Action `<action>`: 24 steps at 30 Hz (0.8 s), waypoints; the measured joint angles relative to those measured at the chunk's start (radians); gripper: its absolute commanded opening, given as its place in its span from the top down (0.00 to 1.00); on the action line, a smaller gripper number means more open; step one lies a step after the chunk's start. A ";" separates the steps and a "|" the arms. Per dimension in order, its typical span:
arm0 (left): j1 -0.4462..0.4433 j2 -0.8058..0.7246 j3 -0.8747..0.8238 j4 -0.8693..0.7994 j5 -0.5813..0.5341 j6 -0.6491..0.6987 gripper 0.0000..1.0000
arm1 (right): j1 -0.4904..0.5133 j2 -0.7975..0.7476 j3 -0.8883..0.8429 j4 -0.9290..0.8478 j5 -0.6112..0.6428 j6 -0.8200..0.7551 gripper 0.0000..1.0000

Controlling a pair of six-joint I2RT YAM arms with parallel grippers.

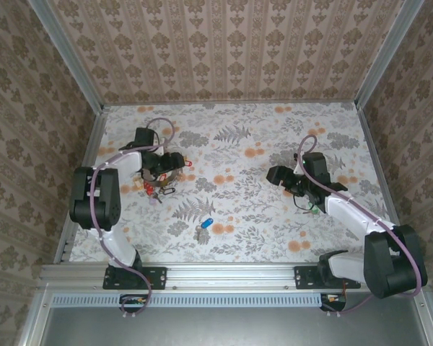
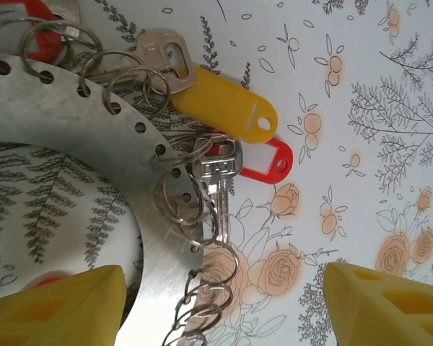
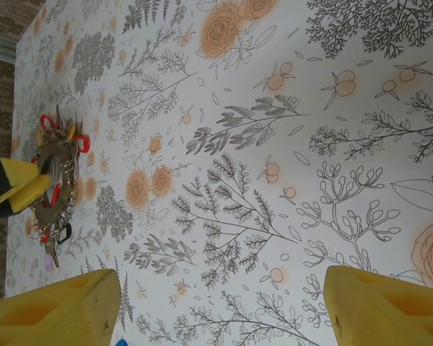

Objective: Put the keys on the keyring

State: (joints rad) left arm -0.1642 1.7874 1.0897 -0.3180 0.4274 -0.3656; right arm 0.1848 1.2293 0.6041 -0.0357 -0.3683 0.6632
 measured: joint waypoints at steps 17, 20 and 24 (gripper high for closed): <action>-0.072 0.050 0.033 -0.038 -0.011 0.022 0.29 | 0.034 0.000 -0.011 -0.025 0.002 0.026 0.22; -0.114 0.050 0.033 -0.038 -0.004 0.022 0.29 | 0.037 0.000 -0.012 -0.026 0.002 0.026 0.22; -0.196 0.053 0.033 -0.037 0.018 0.022 0.30 | 0.041 0.002 -0.013 -0.026 0.002 0.031 0.22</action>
State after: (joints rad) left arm -0.3599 1.8400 1.1225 -0.3546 0.4450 -0.3435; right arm 0.2256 1.2312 0.5915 -0.0616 -0.3668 0.6941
